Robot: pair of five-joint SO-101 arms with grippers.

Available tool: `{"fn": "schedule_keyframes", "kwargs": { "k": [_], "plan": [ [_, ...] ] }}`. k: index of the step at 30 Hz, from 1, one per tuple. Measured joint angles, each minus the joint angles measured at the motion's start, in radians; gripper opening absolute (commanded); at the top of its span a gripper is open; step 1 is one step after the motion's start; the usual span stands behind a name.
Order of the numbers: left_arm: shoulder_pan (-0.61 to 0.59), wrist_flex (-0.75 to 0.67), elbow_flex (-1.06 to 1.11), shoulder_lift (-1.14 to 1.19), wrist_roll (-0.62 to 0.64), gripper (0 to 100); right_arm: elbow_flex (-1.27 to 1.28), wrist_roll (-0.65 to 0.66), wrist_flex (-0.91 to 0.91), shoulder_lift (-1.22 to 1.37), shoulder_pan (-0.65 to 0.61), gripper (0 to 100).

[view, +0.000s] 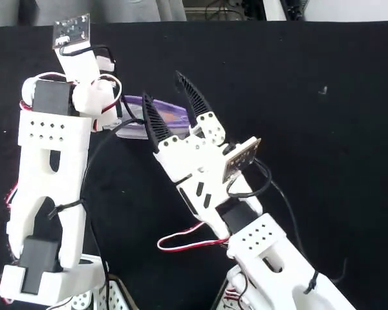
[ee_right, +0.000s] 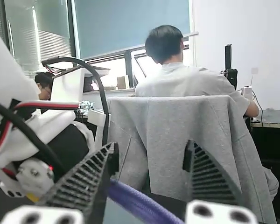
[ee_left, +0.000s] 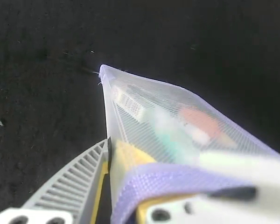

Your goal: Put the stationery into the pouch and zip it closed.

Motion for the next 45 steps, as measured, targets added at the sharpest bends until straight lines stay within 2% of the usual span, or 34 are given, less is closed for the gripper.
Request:
{"fn": "schedule_keyframes", "kwargs": {
  "k": [5,9,16,22,35,42,45],
  "plan": [
    [-0.002,0.0,0.0,0.0,0.0,3,0.0,0.002,0.0,0.0,0.0,21.6],
    [-0.014,0.0,0.0,0.0,0.002,3,-0.002,0.095,0.051,-0.048,0.009,21.5],
    [-0.104,-0.031,0.009,0.0,0.002,3,-0.204,0.135,0.486,-0.265,0.146,21.5],
    [-0.118,-0.035,0.009,0.0,0.002,3,-0.457,0.135,0.845,-0.321,0.219,21.5],
    [-0.126,-0.037,0.044,-0.003,0.002,3,-0.482,0.115,1.071,-0.236,0.252,21.5],
    [-0.126,-0.054,0.044,-0.003,0.002,3,-0.256,0.137,1.108,-0.396,0.256,21.5],
    [-0.126,-0.054,0.044,-0.003,0.002,3,-0.129,0.19,1.112,-0.517,0.161,21.5]
  ]
}}
